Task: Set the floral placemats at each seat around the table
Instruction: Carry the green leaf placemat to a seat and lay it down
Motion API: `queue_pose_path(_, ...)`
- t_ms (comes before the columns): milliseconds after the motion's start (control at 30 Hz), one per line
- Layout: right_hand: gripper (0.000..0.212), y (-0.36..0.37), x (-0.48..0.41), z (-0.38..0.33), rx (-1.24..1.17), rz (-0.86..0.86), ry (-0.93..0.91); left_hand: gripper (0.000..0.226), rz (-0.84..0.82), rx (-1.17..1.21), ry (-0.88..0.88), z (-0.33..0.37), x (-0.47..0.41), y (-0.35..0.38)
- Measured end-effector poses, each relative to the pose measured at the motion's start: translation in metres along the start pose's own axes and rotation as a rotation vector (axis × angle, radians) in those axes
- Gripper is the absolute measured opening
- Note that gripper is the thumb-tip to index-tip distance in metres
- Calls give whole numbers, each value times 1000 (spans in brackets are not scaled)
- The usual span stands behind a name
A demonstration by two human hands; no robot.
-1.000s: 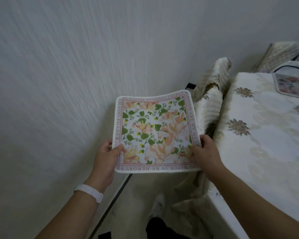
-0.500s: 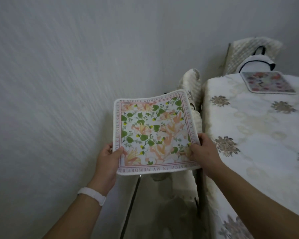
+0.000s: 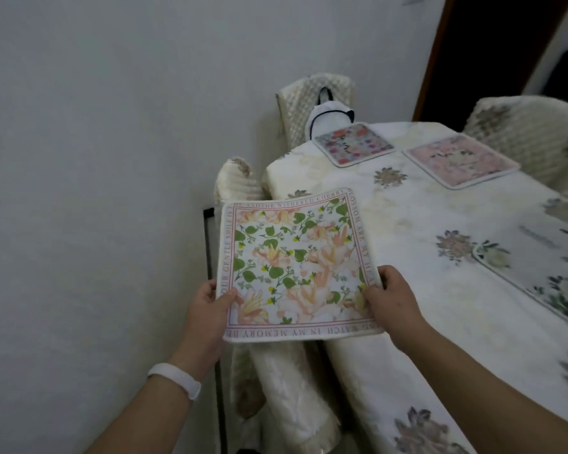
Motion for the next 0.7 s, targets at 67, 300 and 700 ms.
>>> queue_pose_path(67, 16, -15, -7, 11, -20, 69, 48, 10, -71, -31, -8, 2, -20, 26)
queue_pose_path(300, 23, -36, -27, 43, -119, 328, 222, 11, -307, -202, -55, 5, -102, 103)
queue_pose_path(700, 21, -23, -6, 38, -163, 716, 384, 11, -690, -311, -172, -4, -185, 188)
Point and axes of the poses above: each hand's wrist, its own x-axis away from the middle knuckle, its own y-axis out of the palm, z = x × y, the point moved 7 cm from there along -x, towards the middle knuckle
